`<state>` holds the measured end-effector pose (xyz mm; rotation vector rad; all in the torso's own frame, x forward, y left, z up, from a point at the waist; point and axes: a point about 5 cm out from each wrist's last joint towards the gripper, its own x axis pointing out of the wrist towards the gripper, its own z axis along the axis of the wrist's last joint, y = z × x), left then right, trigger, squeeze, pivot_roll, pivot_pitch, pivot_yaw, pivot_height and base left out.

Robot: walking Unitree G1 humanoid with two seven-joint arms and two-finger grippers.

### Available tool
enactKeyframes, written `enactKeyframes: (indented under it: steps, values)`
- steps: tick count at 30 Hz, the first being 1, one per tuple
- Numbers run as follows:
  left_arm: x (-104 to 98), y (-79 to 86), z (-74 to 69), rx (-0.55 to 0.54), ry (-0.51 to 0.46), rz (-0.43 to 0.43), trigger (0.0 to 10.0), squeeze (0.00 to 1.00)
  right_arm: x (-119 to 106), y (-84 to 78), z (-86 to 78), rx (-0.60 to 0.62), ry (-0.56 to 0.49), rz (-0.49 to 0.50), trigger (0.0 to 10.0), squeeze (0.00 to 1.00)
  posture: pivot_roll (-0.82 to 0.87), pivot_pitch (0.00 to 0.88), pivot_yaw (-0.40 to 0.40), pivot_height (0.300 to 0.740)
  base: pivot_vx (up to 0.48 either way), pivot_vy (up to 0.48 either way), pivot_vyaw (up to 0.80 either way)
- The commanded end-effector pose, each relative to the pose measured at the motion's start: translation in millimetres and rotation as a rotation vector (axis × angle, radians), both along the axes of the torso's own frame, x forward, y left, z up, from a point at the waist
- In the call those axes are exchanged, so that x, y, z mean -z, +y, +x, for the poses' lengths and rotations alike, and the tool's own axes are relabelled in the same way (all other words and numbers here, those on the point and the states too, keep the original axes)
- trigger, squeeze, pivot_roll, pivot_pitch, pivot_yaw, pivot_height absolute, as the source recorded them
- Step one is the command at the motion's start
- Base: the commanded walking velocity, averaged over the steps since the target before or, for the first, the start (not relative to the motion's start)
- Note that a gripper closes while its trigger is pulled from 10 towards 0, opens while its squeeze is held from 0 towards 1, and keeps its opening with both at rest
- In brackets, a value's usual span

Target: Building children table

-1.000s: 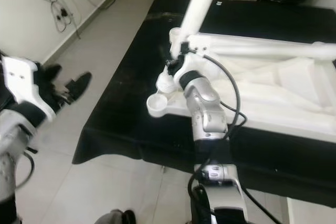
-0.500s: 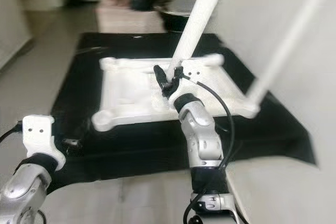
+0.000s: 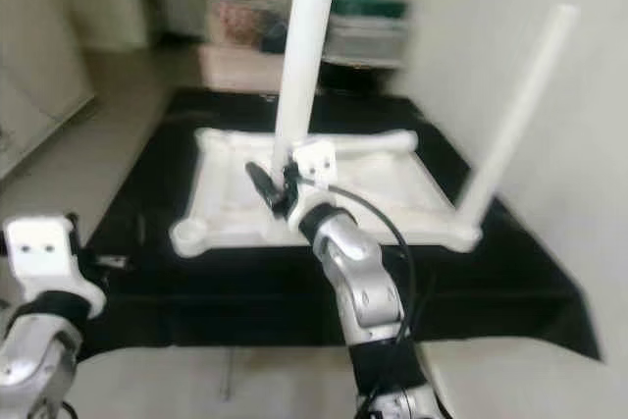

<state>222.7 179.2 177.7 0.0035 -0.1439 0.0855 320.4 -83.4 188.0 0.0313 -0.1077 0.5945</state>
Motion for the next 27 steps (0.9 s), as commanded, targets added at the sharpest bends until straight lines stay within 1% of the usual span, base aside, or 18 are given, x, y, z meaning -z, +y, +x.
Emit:
enactKeyframes:
  steps: [1, 4, 7, 8, 9, 12, 14, 18, 22, 25, 26, 27]
  values:
    - [8, -2.1, 1.2, -0.01, 0.029, 0.028, 10.0, 0.0, 3, 1.9, -2.4, -0.018, -0.002, -0.015, 10.0, 0.0, 0.07, 0.0, -0.062, 0.74, 0.0, 0.0, 0.0]
    - [20, -6.0, -1.9, -0.013, 0.069, 0.074, 10.0, 0.0, 13, 2.9, -8.4, -0.039, 0.014, -0.042, 10.0, 0.0, 0.07, 0.0, -0.057, 0.74, 0.0, 0.0, 0.0]
    - [25, -8.6, -3.6, -0.01, 0.086, 0.083, 10.0, 0.0, 18, 3.2, -11.5, -0.053, 0.022, -0.053, 10.0, 0.0, 0.07, 0.0, -0.057, 0.74, 0.0, 0.0, 0.0]
    - [25, -8.6, -3.6, -0.01, 0.086, 0.083, 10.0, 0.0, 18, 3.2, -11.5, -0.053, 0.022, -0.053, 10.0, 0.0, 0.07, 0.0, -0.057, 0.74, 0.0, 0.0, 0.0]
    - [30, -10.6, -4.8, -0.012, 0.106, 0.115, 10.0, 0.0, 19, 3.8, -13.6, -0.067, 0.022, -0.058, 10.0, 0.0, 0.07, 0.0, -0.053, 0.74, 0.0, 0.0, 0.0]
    - [32, -11.3, -5.7, -0.013, 0.113, 0.131, 10.0, 0.0, 19, 4.4, -14.9, -0.08, 0.014, -0.063, 10.0, 0.0, 0.07, 0.0, -0.049, 0.74, 0.0, 0.0, 0.0]
    - [40, -16.3, -8.1, -0.002, 0.139, 0.133, 10.0, 0.0, 15, 4.3, -17.3, -0.113, -0.014, -0.044, 10.0, 0.0, 0.07, 0.0, -0.043, 0.74, 0.0, 0.0, 0.8]
    - [41, -18.3, -7.3, 0.008, 0.143, 0.122, 10.0, 0.0, 12, 5.5, -16.9, -0.122, -0.024, -0.034, 10.0, 0.0, 0.07, 0.0, -0.038, 0.74, 0.0, 0.0, 0.8]
    - [36, -19.6, -0.9, 0.02, 0.118, 0.102, 10.0, 0.0, 7, 8.1, -12.1, -0.12, -0.035, -0.005, 10.0, 0.0, 0.08, 0.0, -0.034, 0.74, 0.0, 0.0, 0.8]
    - [35, -21.2, 0.7, 0.033, 0.109, 0.09, 10.0, 0.0, 5, 8.6, -10.5, -0.116, -0.039, -0.004, 10.0, 0.0, 0.08, 0.0, -0.034, 0.74, 0.0, 0.0, 0.66]
    - [35, -22.1, 1.1, 0.04, 0.109, 0.083, 10.0, 0.0, 4, 8.6, -8.4, -0.094, -0.051, -0.015, 10.0, 0.0, 0.08, 0.0, -0.034, 0.74, 0.0, 0.0, 0.0]
    - [34, -23.6, 1.7, 0.051, 0.105, 0.08, 10.0, 0.0, 5, 9.0, -5.9, -0.081, -0.034, -0.013, 10.0, 0.0, 0.08, 0.0, -0.034, 0.74, 0.0, 0.0, 0.0]
